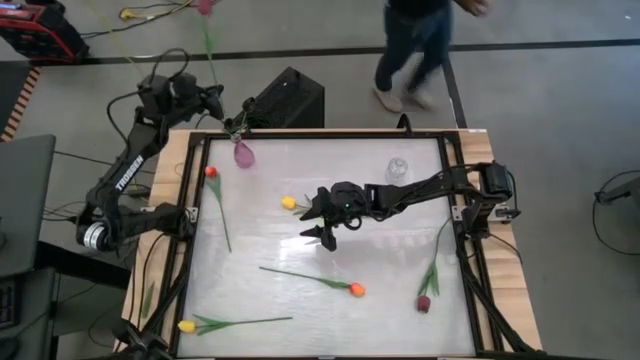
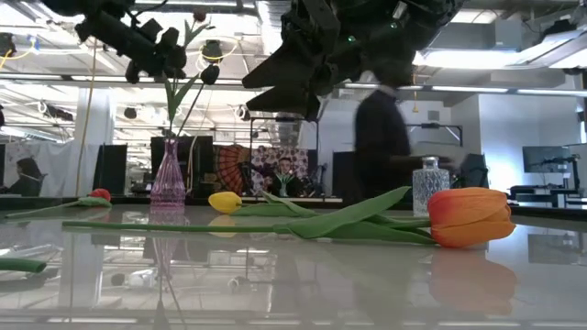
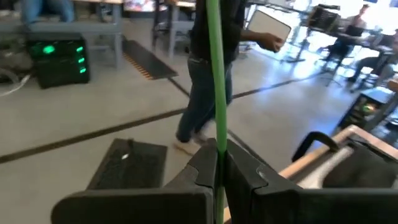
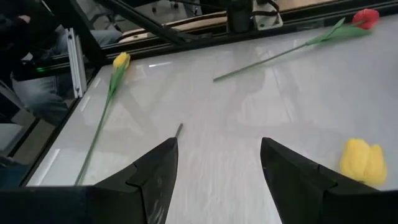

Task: Sort flowers into vase by color
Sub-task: Put the top red tulip into the violet vase

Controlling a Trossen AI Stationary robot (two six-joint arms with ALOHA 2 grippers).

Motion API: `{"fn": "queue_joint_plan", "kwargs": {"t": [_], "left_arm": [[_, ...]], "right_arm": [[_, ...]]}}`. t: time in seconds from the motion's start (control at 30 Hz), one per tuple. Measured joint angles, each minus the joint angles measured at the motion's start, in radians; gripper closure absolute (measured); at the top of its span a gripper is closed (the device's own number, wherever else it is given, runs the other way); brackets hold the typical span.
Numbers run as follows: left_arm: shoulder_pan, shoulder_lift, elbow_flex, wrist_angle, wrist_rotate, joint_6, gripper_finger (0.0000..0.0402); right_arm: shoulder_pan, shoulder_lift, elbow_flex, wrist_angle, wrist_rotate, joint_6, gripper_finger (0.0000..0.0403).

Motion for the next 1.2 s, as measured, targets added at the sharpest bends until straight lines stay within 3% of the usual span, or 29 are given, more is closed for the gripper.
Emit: {"fn": "queue_joint_plan", "kwargs": {"t": [0.23,0.73,1.2], "left_arm": [[-0.009,-0.04,-0.166,0.206,0.015,-0.104,0.0401],[-0.01,-0.086,-0.399,0.37,-0.015,-0.149,0.0401],[-0.035,-0.082,-0.477,0.458,0.002,-0.129,0.0401]], "right_arm": [[-0.001,0.0,0.0,-0.039,0.0,-0.001,0.0148],[-0.001,0.0,0.0,-0.053,0.0,-0.019,0.0148],[-0.001,0.0,0.0,-0.04,0.0,-0.006,0.0148]]}}
